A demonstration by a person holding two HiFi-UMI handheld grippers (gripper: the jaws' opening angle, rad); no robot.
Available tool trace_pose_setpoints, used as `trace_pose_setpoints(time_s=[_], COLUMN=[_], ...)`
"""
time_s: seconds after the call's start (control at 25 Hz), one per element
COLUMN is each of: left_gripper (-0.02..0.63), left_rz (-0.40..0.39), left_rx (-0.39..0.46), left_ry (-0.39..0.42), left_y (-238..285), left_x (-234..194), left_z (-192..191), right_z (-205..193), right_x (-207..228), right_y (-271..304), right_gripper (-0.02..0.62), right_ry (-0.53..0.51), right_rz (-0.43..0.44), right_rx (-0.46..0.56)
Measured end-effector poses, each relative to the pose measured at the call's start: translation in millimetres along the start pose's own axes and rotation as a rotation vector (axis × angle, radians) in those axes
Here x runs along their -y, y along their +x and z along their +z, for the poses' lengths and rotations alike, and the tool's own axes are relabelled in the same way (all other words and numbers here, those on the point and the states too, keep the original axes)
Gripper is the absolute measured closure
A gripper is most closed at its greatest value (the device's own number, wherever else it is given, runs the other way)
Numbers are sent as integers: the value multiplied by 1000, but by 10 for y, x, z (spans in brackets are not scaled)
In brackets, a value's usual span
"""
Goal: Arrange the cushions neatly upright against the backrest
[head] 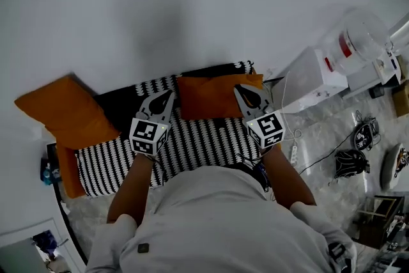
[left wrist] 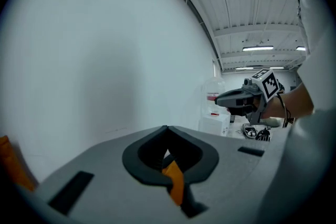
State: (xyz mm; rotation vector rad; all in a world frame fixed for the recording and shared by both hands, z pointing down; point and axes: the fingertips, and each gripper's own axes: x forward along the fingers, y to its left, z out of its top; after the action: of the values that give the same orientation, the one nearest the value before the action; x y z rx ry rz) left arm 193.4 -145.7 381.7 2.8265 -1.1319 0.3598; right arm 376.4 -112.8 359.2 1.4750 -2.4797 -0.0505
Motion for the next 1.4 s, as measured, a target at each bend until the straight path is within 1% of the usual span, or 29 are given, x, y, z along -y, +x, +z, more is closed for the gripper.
trace_pose_setpoints(time_s=[0.16, 0.36, 0.6, 0.72, 0.88, 1.04, 1.2, 1.4], left_gripper=[597, 597, 597, 597, 597, 597, 597, 597], left_rz=[84, 213, 360, 422, 525, 620, 712, 805], left_rx=[-3, -17, -50, -74, -100, -136, -131, -102], left_ry=[-13, -31, -66, -80, -112, -114, -126, -165], left_y=[-91, -307, -559, -715, -1066, -1450, -1902, -2528], left_x=[-21, -8, 219, 334, 419, 524, 566, 548], left_z=[-21, -76, -231, -311, -444, -577, -636, -669], right_z=[-17, 40, -3, 3, 49, 91, 174, 401], right_x=[-4, -79, -167, -294, -632, -1024, -1499, -2110], right_y=[143, 284, 326, 349, 389, 394, 386, 333], right_gripper=[569, 569, 569, 569, 569, 569, 569, 569], right_ry=[-11, -17, -12, -11, -26, -37, -58, -90], right_rz=[82, 206, 354, 433, 549, 654, 748, 830], right_rx=[16, 55, 84, 97, 112, 128, 140, 169])
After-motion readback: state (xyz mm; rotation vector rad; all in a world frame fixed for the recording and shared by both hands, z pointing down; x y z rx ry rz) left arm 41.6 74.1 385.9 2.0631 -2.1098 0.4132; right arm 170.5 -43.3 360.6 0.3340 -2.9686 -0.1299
